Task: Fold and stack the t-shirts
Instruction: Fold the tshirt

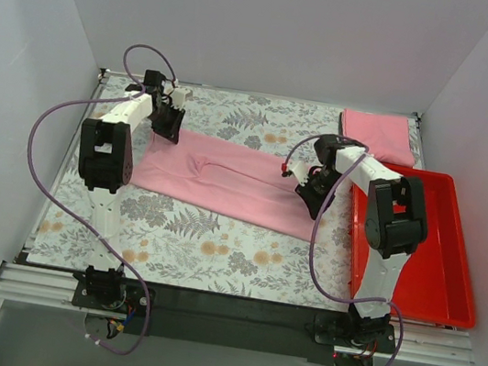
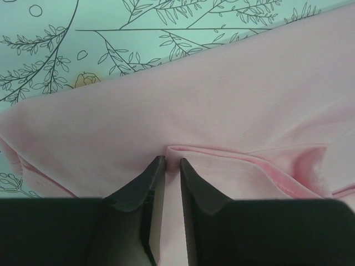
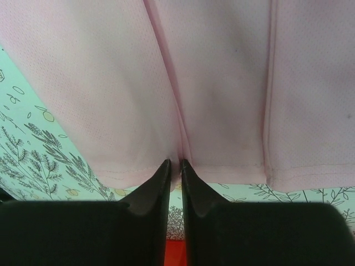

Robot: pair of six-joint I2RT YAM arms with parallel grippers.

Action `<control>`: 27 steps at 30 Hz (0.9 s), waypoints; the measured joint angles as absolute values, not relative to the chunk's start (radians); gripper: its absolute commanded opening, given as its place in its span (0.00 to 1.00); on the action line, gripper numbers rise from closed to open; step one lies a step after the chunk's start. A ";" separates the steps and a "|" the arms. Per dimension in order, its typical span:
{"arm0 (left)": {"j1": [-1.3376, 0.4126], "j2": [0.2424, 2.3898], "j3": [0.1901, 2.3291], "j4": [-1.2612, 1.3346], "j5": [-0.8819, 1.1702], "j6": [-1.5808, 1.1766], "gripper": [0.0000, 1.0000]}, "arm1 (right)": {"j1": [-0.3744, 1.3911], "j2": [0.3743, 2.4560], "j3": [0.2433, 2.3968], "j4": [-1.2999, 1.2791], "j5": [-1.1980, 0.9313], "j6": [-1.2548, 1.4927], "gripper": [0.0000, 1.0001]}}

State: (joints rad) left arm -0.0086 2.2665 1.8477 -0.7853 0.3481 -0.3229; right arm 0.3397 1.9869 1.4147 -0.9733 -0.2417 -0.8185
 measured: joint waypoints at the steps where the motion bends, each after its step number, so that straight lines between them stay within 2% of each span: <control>1: -0.009 2.267 1.850 -0.786 0.351 -0.322 0.12 | 0.340 1.987 1.416 -0.974 -0.241 -0.818 0.17; 5: -0.008 2.267 1.854 -0.787 0.360 -0.321 0.08 | 0.340 1.987 1.418 -0.974 -0.241 -0.818 0.14; 10: -0.008 2.267 1.861 -0.798 0.369 -0.322 0.00 | 0.340 1.987 1.418 -0.974 -0.241 -0.817 0.01; 27: 0.065 2.254 1.880 -0.807 0.421 -0.321 0.00 | 0.334 1.987 1.438 -0.982 -0.242 -0.816 0.01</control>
State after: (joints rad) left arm 0.0654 2.2536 1.8805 -0.8070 0.4210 -0.3210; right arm 0.3344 1.9869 1.4376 -0.9825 -0.2417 -0.8158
